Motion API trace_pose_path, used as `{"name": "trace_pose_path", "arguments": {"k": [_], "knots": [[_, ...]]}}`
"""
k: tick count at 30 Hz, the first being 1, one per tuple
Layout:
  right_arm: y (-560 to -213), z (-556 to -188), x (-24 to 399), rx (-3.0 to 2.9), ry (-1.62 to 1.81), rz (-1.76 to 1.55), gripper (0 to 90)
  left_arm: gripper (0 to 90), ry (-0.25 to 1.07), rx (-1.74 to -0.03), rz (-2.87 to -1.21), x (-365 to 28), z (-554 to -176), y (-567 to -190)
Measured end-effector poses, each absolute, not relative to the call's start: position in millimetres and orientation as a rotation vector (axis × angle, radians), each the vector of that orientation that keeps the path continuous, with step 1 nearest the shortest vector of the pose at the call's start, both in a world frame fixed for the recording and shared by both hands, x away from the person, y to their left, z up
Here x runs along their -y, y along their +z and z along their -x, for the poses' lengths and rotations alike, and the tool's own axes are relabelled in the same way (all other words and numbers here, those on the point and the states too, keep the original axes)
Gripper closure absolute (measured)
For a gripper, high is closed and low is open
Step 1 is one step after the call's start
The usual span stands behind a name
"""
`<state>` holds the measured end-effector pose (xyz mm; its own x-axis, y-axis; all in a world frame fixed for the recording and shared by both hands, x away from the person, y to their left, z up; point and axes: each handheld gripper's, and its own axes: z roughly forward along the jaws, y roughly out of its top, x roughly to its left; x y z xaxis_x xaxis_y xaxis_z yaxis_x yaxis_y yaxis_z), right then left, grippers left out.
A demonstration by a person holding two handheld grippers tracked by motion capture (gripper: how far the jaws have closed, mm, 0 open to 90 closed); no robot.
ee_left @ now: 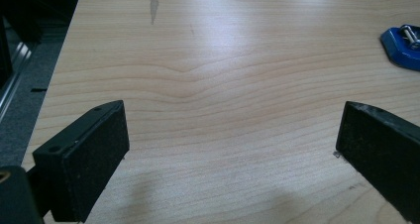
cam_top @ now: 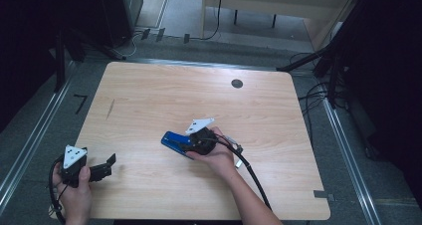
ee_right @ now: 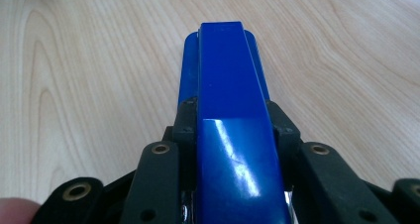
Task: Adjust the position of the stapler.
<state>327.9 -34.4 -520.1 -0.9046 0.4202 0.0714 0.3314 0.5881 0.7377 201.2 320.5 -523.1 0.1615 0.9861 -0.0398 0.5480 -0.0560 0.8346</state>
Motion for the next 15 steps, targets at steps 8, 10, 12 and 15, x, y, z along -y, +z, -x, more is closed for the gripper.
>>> {"name": "trace_pose_path", "arguments": {"k": [8, 10, 12, 15], "knots": [[-520.9, -317.4, 45.0, -2.705, 1.224, -0.617, 66.9, 0.5, 0.772, -1.475, -1.716, -318.8, -200.7, -522.8], [-521.3, -314.8, 47.5, -2.703, 1.229, -0.612, 67.0, 0.5, 0.780, -1.476, -1.716, -318.0, -200.5, -522.8], [-521.4, -312.4, 49.8, -2.703, 1.230, -0.608, 66.9, 0.4, 0.763, -1.475, -1.714, -319.3, -201.1, -522.8], [-521.9, -308.4, 52.9, -2.704, 1.234, -0.606, 67.0, 0.5, 0.741, -1.482, -1.685, -322.9, -200.9, -522.7]]}}
